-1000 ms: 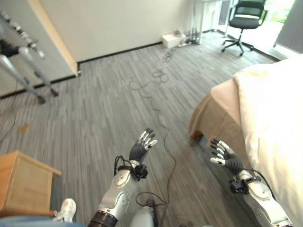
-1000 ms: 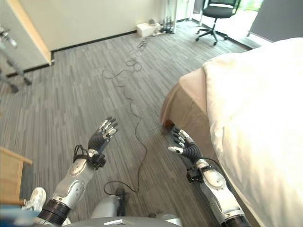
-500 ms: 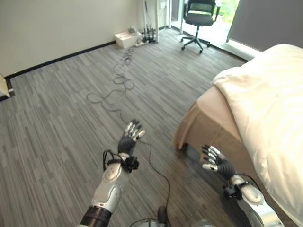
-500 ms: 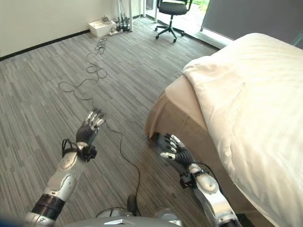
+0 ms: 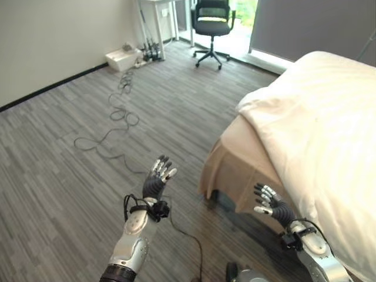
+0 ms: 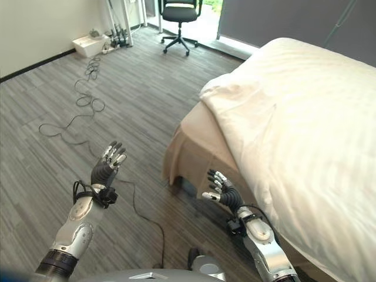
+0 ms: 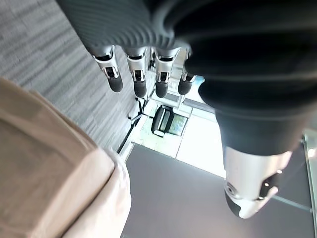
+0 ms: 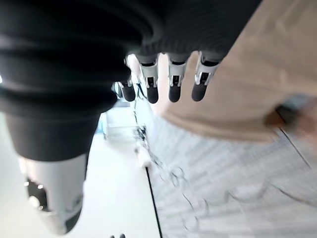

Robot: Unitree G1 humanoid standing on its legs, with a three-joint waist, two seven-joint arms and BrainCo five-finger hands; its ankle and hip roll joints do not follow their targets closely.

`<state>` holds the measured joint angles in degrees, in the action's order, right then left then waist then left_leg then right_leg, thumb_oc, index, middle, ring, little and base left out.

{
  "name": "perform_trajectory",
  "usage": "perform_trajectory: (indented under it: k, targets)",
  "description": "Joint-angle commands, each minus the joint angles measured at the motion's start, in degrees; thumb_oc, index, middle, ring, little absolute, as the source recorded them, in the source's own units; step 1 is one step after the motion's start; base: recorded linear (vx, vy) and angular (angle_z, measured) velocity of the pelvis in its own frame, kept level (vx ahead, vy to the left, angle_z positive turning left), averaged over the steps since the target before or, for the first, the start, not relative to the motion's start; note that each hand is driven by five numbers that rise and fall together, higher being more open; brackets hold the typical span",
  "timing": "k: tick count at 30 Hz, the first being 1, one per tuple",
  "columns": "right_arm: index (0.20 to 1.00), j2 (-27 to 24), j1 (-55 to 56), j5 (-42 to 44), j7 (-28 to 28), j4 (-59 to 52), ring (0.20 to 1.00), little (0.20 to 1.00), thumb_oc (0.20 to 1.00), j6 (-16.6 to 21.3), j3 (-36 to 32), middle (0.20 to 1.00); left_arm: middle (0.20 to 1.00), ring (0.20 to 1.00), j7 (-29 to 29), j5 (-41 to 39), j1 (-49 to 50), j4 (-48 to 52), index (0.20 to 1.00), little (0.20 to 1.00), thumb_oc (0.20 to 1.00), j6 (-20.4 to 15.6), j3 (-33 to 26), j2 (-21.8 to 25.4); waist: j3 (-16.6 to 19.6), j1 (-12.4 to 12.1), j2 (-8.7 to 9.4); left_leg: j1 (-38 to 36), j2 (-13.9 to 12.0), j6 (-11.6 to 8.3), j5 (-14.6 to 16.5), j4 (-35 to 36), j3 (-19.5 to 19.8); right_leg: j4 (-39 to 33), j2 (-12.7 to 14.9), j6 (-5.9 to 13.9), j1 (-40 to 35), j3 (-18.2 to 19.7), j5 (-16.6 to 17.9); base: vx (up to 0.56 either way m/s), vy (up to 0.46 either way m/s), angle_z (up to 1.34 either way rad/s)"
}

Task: Making the bed.

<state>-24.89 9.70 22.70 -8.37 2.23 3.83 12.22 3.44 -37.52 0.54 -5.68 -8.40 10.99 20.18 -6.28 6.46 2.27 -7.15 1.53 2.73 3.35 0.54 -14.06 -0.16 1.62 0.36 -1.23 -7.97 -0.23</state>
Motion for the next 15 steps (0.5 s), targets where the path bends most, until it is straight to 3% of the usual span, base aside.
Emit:
perform_trajectory:
  k: [1, 2, 3, 6, 8, 9, 10, 12, 13, 14, 15]
  targets:
    - [1.000, -2.0, -1.6, 1.8, 1.0, -2.0, 1.000, 1.000, 1.000, 3.5, -1.1, 1.000, 1.000, 1.000, -1.8, -1.0, -3.1, 2.2, 1.000, 1.000, 1.000, -2.4, 0.6, 0.1, 0.4, 0.8, 2.34, 11.3, -7.4, -6.00, -7.4, -15.0, -0.3, 1.2, 0.5, 3.19, -1.5, 2.4, 0.0, -0.08, -0.189, -0.42]
    - [1.000, -2.3, -1.5, 1.6, 1.2, -2.0, 1.000, 1.000, 1.000, 3.6, -1.3, 1.000, 1.000, 1.000, -1.8, -1.5, -3.6, 2.4, 1.000, 1.000, 1.000, -2.6, 1.0, 0.0, -0.2, 0.8, 2.56, 13.1, -8.0, -6.35, -8.2, -19.1, 0.7, 1.3, 0.3, 2.56, -1.7, 2.6, -0.3, -0.07, -0.116, -0.33]
    - [1.000, -2.9, -1.5, 0.7, 1.6, -2.2, 1.000, 1.000, 1.000, 3.7, -1.4, 1.000, 1.000, 1.000, -1.5, -1.7, -4.5, 2.3, 1.000, 1.000, 1.000, -2.8, 1.7, -0.2, -0.8, 0.2, 2.57, 14.4, -6.9, -6.23, -9.3, -20.8, 3.4, 1.4, 0.0, 2.10, -1.9, 3.6, -0.6, -0.02, -0.054, -0.25]
    - [1.000, -2.9, -0.5, 1.2, 1.6, -2.7, 1.000, 1.000, 1.000, 4.1, -2.4, 1.000, 1.000, 1.000, -0.8, -1.7, -6.3, 2.5, 1.000, 1.000, 1.000, -3.5, 2.2, -0.9, 0.2, 0.5, 2.06, 16.5, -5.7, -5.09, -8.3, -10.1, 5.9, 0.4, 0.4, 3.35, -3.2, 6.3, -1.7, 0.16, 0.049, -0.43]
    - [1.000, -3.0, -0.3, 1.0, 1.6, -2.6, 1.000, 1.000, 1.000, 4.2, -2.3, 1.000, 1.000, 1.000, -0.8, -1.7, -6.4, 2.6, 1.000, 1.000, 1.000, -3.7, 2.2, -0.9, 0.3, 0.2, 1.66, 16.0, -5.6, -5.10, -9.6, -6.8, 7.3, 0.9, 0.2, 3.42, -3.4, 7.2, -2.2, 0.15, 0.087, -0.31]
    - [1.000, -3.4, -0.7, 0.2, 1.5, -2.2, 1.000, 1.000, 1.000, 4.5, -1.8, 1.000, 1.000, 1.000, -0.4, -1.0, -6.7, 3.2, 1.000, 1.000, 1.000, -4.2, 1.6, -0.4, 0.1, -1.0, 0.94, 17.7, -6.1, -6.13, -13.6, -2.6, 12.9, 1.2, -0.2, 3.36, -3.9, 9.5, -3.2, 0.15, 0.089, -0.62]
    - [1.000, -3.5, -1.1, 0.1, 1.7, -1.9, 1.000, 1.000, 1.000, 4.5, -1.7, 1.000, 1.000, 1.000, -0.2, -1.2, -7.0, 3.3, 1.000, 1.000, 1.000, -4.4, 1.7, -0.6, 0.0, -1.1, 0.65, 18.1, -6.5, -6.98, -14.5, -1.6, 14.7, 1.6, -0.1, 3.27, -3.7, 10.1, -3.2, 0.21, 0.107, -0.84]
    - [1.000, -4.0, -2.4, -0.1, 1.9, -1.1, 1.000, 1.000, 1.000, 4.8, -1.4, 1.000, 1.000, 1.000, 0.5, -0.8, -7.6, 3.9, 1.000, 1.000, 1.000, -5.1, 0.8, -0.2, -0.5, -1.9, 0.03, 18.5, -6.7, -8.19, -15.7, 1.0, 21.7, 1.8, -0.3, 3.18, -4.3, 13.4, -4.1, 0.19, 0.113, -0.79]
    - [1.000, -4.5, -3.5, -0.2, 1.8, -0.5, 1.000, 1.000, 1.000, 4.7, -1.3, 1.000, 1.000, 1.000, 1.0, -0.5, -6.9, 4.8, 1.000, 1.000, 1.000, -5.5, -1.0, 0.1, -0.2, -2.6, -0.39, 17.9, -8.2, -9.28, -16.1, 0.9, 27.9, 1.8, -0.4, 3.43, -4.7, 17.3, -4.7, 0.17, 0.139, -0.73]
    - [1.000, -4.5, -3.5, -0.2, 1.8, -0.5, 1.000, 1.000, 1.000, 4.7, -1.3, 1.000, 1.000, 1.000, 1.0, -0.5, -6.9, 4.9, 1.000, 1.000, 1.000, -5.4, -1.1, 0.1, -0.3, -2.8, -0.42, 17.8, -8.4, -9.31, -16.0, 0.9, 27.8, 1.9, -0.5, 3.40, -4.8, 17.5, -4.6, 0.17, 0.198, -1.14]
    - [1.000, -4.8, -4.1, 0.1, 1.4, -0.5, 1.000, 1.000, 1.000, 4.6, -1.3, 1.000, 1.000, 1.000, 0.8, -0.6, -6.4, 5.2, 1.000, 1.000, 1.000, -5.7, -2.0, 0.3, -0.2, -3.0, -0.53, 17.9, -8.7, -9.85, -15.1, -0.9, 30.3, 2.1, 0.0, 3.66, -4.8, 19.5, -4.9, 0.09, 0.159, -1.49]
